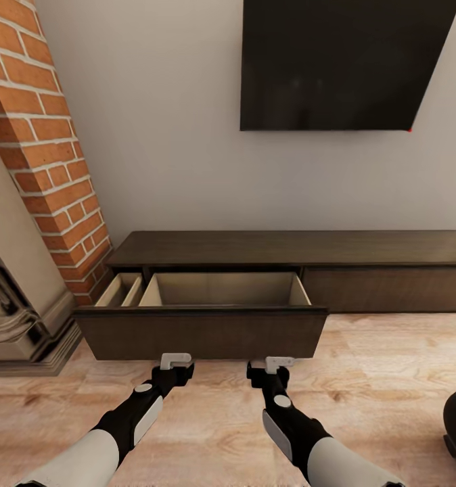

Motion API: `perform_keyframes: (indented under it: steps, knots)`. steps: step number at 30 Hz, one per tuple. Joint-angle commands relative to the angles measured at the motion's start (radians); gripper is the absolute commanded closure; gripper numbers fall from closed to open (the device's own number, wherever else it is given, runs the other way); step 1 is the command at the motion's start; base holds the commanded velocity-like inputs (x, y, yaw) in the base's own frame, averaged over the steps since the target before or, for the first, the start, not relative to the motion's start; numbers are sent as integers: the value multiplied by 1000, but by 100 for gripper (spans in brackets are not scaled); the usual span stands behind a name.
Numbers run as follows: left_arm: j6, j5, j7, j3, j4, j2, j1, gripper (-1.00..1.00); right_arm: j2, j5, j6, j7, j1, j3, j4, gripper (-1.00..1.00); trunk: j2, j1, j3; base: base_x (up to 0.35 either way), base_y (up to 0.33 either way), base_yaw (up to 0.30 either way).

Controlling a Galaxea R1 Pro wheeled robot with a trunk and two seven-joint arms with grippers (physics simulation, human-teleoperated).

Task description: Place each of the two pumpkins and all three candles from the living room inside a cabinet in the living room (use any cabinet), then make sure every cabinet is closed, and position the cauldron so it is next to a table in the living room.

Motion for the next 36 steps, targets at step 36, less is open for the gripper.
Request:
perform_keyframes:
  steps: [36]
  knots:
    - [-21,10,2,-5,0,3,1,-100,-2,-27,-31,-6,-1,31,2,-100,-4,6,-59,66,-13,0]
